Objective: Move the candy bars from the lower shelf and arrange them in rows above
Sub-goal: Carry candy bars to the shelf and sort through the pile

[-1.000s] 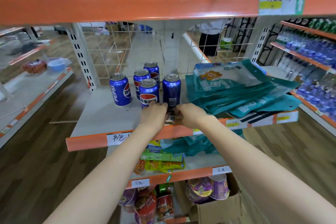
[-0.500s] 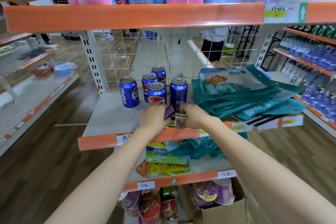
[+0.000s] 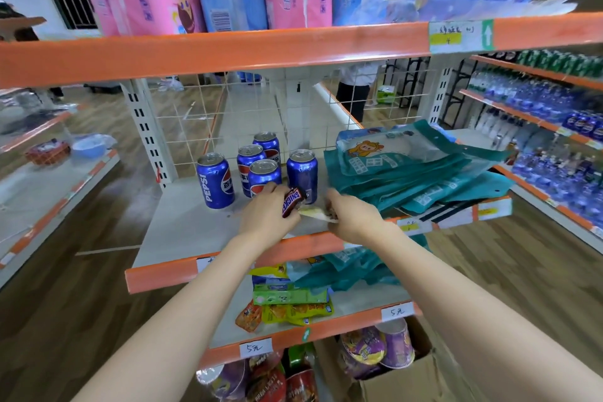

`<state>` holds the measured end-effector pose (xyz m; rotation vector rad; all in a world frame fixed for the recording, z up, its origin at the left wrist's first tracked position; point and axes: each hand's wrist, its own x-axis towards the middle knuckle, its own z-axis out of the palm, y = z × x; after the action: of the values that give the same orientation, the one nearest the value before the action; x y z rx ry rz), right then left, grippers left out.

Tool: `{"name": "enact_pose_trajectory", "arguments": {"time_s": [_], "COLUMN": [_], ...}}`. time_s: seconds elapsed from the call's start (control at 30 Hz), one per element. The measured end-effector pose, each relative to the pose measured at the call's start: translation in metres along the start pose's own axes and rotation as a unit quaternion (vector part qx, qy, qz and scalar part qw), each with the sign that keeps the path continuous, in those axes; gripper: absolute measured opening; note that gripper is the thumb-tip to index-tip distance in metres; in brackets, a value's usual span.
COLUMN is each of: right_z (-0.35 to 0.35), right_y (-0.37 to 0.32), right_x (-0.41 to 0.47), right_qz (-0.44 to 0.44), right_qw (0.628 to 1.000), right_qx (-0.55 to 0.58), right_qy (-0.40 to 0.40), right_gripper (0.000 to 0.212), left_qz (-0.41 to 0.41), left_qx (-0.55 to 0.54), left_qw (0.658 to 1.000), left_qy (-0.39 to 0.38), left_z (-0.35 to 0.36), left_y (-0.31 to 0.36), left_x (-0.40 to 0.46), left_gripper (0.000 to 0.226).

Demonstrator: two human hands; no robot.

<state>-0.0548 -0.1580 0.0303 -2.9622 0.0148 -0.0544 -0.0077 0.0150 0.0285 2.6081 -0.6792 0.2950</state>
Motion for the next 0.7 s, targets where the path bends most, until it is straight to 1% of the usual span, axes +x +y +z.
{"name": "enact_pose_trajectory", "arguments": {"time_s": [0.07, 0.17, 0.27, 0.37, 0.47, 0.57, 0.7], "right_z": [-0.003, -0.004, -0.003, 0.0, 0.001, 0.001, -0.001], "right_y": [0.018, 0.041, 0.074, 0.115, 0.158, 0.199, 0.238], "right_x": [-0.014, -0.039, -0.081, -0.134, -0.195, -0.267, -0.375], "right_qz": [0.003, 0.002, 0.038, 0.113, 0.198, 0.279, 0.378], "right_qw": [1.0, 0.999, 0.998, 0.993, 0.979, 0.959, 0.924], "right_qx": [0.002, -0.005, -0.004, 0.002, 0.004, 0.019, 0.039], "right_qy": [0.025, 0.043, 0.048, 0.044, 0.046, 0.036, 0.028], "right_gripper": [0.05, 0.052, 0.049, 0.041, 0.042, 0.039, 0.042], "left_qz": [0.04, 0.085, 0.148, 0.217, 0.282, 0.352, 0.41], "left_qx": [-0.016, -0.05, -0.1, -0.131, -0.154, -0.167, -0.171], "left_qw": [0.999, 0.995, 0.983, 0.964, 0.941, 0.91, 0.881], "left_qy": [-0.003, -0.02, -0.035, -0.074, -0.109, -0.14, -0.162], "left_z": [0.004, 0.011, 0.029, 0.054, 0.083, 0.107, 0.135], "left_y": [0.014, 0.039, 0.083, 0.143, 0.206, 0.268, 0.348], "left_x": [0.008, 0.015, 0.017, 0.007, -0.011, -0.036, -0.079], "left_gripper": [0.044, 0.042, 0.039, 0.038, 0.036, 0.035, 0.032]}}
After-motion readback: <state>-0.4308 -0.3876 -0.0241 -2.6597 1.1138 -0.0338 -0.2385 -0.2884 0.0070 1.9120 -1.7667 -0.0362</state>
